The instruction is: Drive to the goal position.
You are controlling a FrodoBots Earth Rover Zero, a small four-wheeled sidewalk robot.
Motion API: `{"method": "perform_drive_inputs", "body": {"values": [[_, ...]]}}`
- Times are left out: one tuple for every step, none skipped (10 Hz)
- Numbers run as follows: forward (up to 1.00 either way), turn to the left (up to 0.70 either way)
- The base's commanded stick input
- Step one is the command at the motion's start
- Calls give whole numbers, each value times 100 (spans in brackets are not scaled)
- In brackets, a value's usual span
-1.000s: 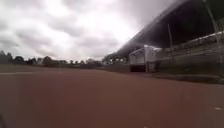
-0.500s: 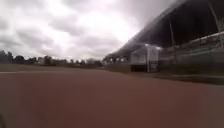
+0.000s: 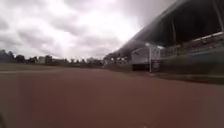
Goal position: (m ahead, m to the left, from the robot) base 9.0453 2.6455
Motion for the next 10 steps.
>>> {"method": "perform_drive_inputs", "body": {"values": [[70,0],[70,0],[70,0],[70,0],[70,0],[70,0],[70,0],[70,0],[70,0],[70,0]]}}
